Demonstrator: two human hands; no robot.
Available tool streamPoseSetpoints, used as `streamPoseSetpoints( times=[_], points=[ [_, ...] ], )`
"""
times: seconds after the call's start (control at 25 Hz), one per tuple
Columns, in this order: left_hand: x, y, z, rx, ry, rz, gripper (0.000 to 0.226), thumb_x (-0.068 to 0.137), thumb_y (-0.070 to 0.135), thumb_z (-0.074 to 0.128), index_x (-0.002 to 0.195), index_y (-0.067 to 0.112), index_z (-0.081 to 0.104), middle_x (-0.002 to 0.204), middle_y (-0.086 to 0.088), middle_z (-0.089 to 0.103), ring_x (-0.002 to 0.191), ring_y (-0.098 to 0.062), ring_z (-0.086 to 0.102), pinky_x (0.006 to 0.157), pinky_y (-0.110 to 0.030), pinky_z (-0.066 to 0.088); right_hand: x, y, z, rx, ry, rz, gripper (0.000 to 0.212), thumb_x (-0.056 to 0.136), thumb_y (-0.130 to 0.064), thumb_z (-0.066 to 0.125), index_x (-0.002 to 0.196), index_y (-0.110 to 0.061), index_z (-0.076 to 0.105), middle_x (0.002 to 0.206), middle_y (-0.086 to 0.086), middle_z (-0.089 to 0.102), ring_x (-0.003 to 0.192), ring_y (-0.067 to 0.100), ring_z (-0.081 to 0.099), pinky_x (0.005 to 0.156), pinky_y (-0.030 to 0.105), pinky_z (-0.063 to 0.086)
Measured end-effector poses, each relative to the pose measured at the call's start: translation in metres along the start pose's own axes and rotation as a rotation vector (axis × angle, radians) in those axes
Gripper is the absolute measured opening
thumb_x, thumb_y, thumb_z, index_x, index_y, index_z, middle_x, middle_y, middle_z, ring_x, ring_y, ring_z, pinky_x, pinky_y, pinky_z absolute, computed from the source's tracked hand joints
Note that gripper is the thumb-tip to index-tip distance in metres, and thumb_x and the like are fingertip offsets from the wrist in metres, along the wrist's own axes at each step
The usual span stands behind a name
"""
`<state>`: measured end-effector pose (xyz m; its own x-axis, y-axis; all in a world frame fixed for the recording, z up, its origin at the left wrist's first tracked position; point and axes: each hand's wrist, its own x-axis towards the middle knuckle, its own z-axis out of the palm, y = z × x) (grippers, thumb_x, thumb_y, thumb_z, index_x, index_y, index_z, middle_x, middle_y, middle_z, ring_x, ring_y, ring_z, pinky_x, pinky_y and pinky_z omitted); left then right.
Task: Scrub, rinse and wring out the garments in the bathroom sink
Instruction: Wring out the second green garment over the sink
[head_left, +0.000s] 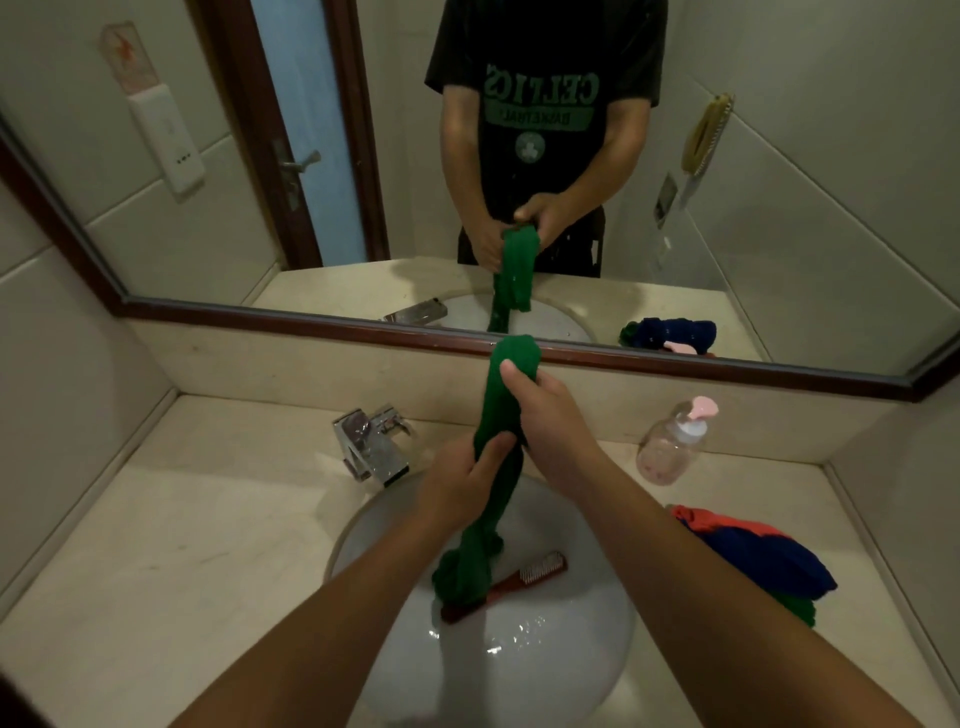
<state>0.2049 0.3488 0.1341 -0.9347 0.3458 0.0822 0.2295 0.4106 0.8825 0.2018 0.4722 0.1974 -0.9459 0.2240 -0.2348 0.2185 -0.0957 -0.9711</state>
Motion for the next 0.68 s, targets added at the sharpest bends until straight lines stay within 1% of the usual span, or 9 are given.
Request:
streamPoseSetpoints(
  times=[0.08,0.16,0.2,0.28,0.4,0.48,0.52,0.6,0.68],
  points=[
    [0.001,0.019,-0.004,-0.143,0.063,0.010,0.064,0.096,0.067,0.038,0.074,0.011,0.060,0.061,-0.003,0.056,0.050,-0.011,0.056,0.051,-0.025,0.044,-0.016,0.007,-0.007,0.031,-0.066,-0.023,0.043,0.107,-0.045,0.045,0.120,-0.010,0.067,0.110,0.011,0.075,0.104,0.024,0.072,0.089,0.037,0.059],
    [0.008,0.035,-0.008,-0.333,0.064,-0.132,0.072,0.092,0.067,0.041,0.086,-0.001,0.064,0.070,-0.012,0.063,0.062,-0.022,0.065,0.057,-0.030,0.052,-0.039,0.030,-0.014,0.075,-0.151,-0.027,0.048,0.106,-0.050,0.038,0.122,-0.014,0.067,0.113,0.008,0.075,0.107,0.021,0.072,0.091,0.034,0.059],
    [0.013,0.042,-0.009,-0.392,0.062,-0.239,0.072,0.094,0.066,0.042,0.092,-0.002,0.065,0.076,-0.014,0.066,0.069,-0.024,0.068,0.061,-0.031,0.054,-0.049,0.041,-0.015,0.045,-0.177,-0.020,0.048,0.104,-0.053,0.040,0.122,-0.017,0.067,0.114,0.007,0.075,0.108,0.021,0.072,0.093,0.034,0.059],
    [0.026,0.051,-0.011,-0.351,0.025,-0.340,0.063,0.101,0.060,0.041,0.091,0.002,0.064,0.079,-0.012,0.063,0.073,-0.024,0.065,0.067,-0.032,0.052,-0.056,0.055,-0.015,-0.043,-0.134,-0.002,0.041,0.099,-0.050,0.052,0.122,-0.018,0.064,0.112,0.008,0.074,0.104,0.023,0.072,0.092,0.037,0.060],
    [0.038,0.052,-0.021,-0.109,-0.047,-0.250,0.052,0.104,0.053,0.041,0.078,0.013,0.060,0.070,-0.004,0.056,0.065,-0.018,0.056,0.064,-0.032,0.046,-0.046,0.049,-0.009,-0.116,0.058,0.038,0.027,0.104,-0.038,0.056,0.121,-0.017,0.059,0.107,0.008,0.071,0.096,0.023,0.071,0.086,0.044,0.062],
    [0.037,0.040,-0.027,0.099,-0.084,-0.184,0.063,0.102,0.061,0.037,0.075,0.011,0.062,0.069,-0.006,0.062,0.064,-0.020,0.059,0.061,-0.035,0.047,-0.041,0.041,-0.008,-0.105,0.118,0.009,0.023,0.104,-0.036,0.056,0.118,-0.018,0.060,0.103,0.008,0.071,0.093,0.025,0.071,0.084,0.049,0.062],
    [0.032,0.031,-0.027,0.135,-0.087,-0.178,0.071,0.100,0.067,0.032,0.077,0.008,0.066,0.073,-0.008,0.067,0.068,-0.023,0.064,0.067,-0.039,0.051,-0.040,0.038,-0.008,-0.081,0.120,-0.005,0.022,0.104,-0.035,0.056,0.117,-0.018,0.061,0.103,0.009,0.071,0.093,0.026,0.072,0.083,0.048,0.062],
    [0.016,0.017,-0.021,-0.006,-0.092,-0.196,0.086,0.093,0.079,0.023,0.086,0.009,0.071,0.081,-0.011,0.072,0.079,-0.027,0.070,0.079,-0.044,0.057,-0.038,0.030,-0.007,-0.035,0.101,-0.015,0.023,0.105,-0.033,0.056,0.119,-0.016,0.062,0.106,0.007,0.072,0.097,0.025,0.071,0.079,0.040,0.063],
    [0.004,0.006,-0.012,-0.153,-0.098,-0.189,0.084,0.091,0.082,0.025,0.090,0.011,0.071,0.082,-0.011,0.072,0.077,-0.027,0.071,0.074,-0.041,0.060,-0.035,0.022,-0.008,-0.007,0.069,-0.006,0.025,0.106,-0.030,0.055,0.124,-0.015,0.062,0.111,0.007,0.071,0.102,0.024,0.070,0.080,0.035,0.062]
  ],
)
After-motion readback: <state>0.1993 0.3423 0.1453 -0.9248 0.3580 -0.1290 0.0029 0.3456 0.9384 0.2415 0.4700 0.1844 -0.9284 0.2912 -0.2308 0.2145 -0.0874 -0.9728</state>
